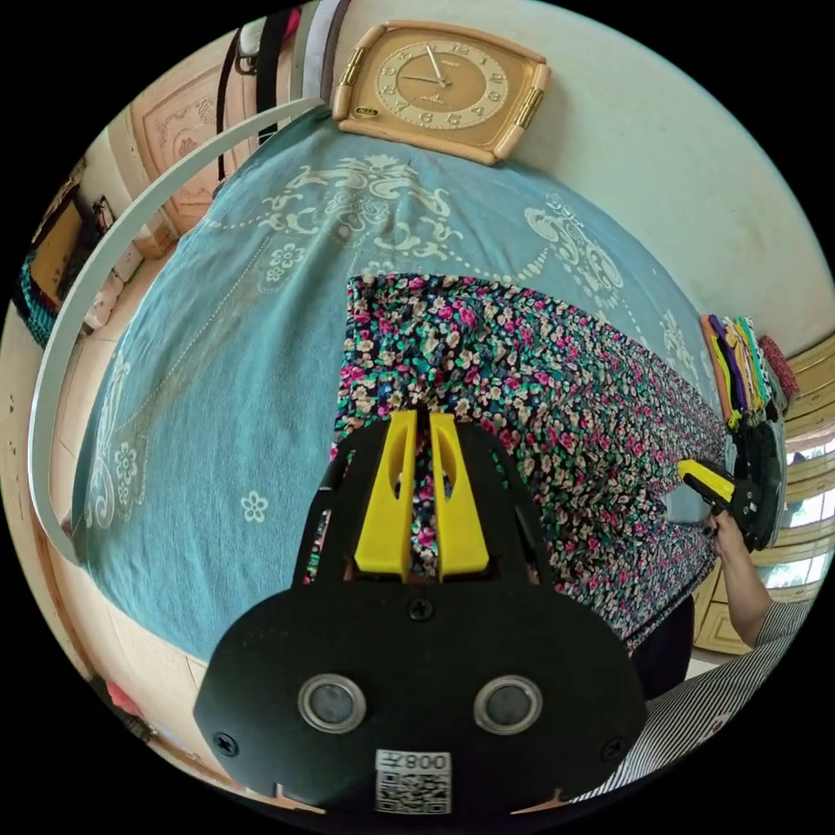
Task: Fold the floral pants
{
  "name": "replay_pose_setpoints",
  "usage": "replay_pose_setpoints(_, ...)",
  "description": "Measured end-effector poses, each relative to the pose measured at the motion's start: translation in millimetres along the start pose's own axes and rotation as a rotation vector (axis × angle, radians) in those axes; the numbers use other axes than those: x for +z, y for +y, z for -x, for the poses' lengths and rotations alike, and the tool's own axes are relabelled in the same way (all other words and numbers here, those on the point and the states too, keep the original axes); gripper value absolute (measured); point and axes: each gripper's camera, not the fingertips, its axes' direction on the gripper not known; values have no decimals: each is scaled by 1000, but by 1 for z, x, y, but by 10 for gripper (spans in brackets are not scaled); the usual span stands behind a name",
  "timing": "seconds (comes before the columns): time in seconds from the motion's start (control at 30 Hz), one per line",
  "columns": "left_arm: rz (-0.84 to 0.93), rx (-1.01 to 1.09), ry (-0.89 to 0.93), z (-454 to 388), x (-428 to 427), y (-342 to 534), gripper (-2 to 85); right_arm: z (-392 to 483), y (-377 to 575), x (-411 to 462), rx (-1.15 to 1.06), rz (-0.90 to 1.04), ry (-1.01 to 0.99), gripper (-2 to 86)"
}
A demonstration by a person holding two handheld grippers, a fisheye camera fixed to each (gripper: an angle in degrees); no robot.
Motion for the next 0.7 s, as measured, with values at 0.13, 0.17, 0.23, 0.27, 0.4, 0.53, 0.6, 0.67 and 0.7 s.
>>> replay_pose_setpoints(0.13,-58,-16,-7,-10,-25,4,20,-7,-10,0,65,-9,-105,1)
replay_pose_setpoints(0.17,-73,0,1,-14,-33,8,22,-11,-15,-1,97,12,-151,1)
replay_pose_setpoints(0.23,-77,33,4,-19,-41,10,28,-13,-21,-6,127,3,-190,1)
replay_pose_setpoints(0.27,-82,52,-11,-23,-45,8,34,-12,-25,-13,128,-32,-210,1)
replay_pose_setpoints(0.4,-43,83,28,-33,-43,-23,58,-5,-55,-26,73,-88,-199,0)
replay_pose_setpoints(0.53,-7,148,-26,-59,-33,-77,71,-7,-94,-31,25,-121,-185,1)
replay_pose_setpoints(0.6,8,177,-70,-71,-31,-99,73,-10,-120,-30,12,-119,-185,5)
replay_pose_setpoints(0.67,49,209,-103,-85,-25,-126,77,-12,-137,-29,3,-114,-205,10)
replay_pose_setpoints(0.7,62,219,-116,-88,-23,-131,78,-12,-146,-28,-3,-115,-212,14)
